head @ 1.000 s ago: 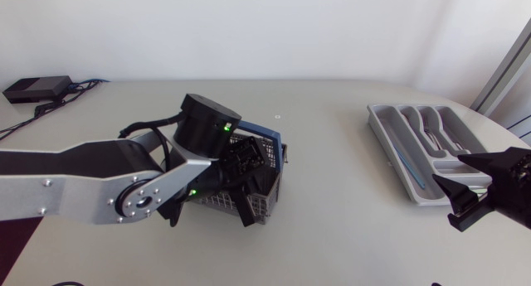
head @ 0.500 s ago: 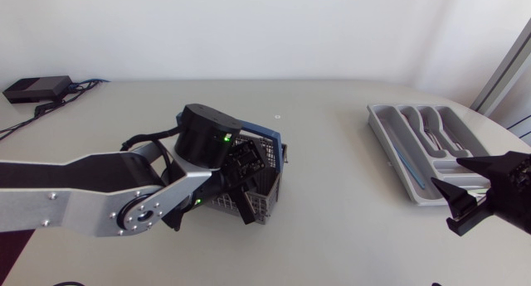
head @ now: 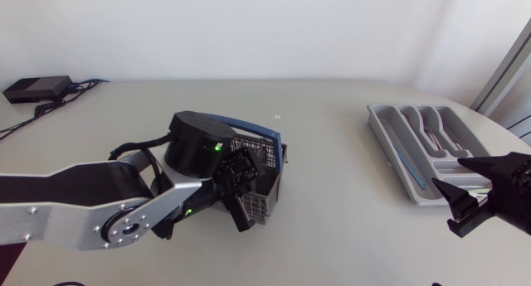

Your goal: Sort the cutlery from the basket into the organizer compartments.

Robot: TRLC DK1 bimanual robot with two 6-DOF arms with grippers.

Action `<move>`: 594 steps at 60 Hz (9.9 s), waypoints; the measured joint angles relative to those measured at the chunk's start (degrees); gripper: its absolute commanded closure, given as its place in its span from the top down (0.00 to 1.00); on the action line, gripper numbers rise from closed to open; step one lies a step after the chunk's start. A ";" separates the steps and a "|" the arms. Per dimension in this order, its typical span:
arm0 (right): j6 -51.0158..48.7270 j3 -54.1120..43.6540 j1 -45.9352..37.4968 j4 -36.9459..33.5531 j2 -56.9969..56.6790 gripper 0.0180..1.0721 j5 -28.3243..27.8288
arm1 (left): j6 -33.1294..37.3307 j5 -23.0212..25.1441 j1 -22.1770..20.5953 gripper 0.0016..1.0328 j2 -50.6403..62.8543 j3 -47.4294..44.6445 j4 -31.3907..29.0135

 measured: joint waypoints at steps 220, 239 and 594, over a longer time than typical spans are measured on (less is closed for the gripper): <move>30.10 16.83 38.64 -13.29 -0.20 0.72 2.91 | -23.78 2.14 -4.68 0.03 -16.61 12.41 -3.10; 38.45 23.71 45.83 -7.85 12.33 0.72 2.56 | -30.47 6.69 -2.62 0.03 -4.63 20.50 -6.27; 19.28 44.17 47.74 4.79 66.16 0.05 7.10 | -10.78 44.26 41.53 0.04 9.31 6.75 -23.02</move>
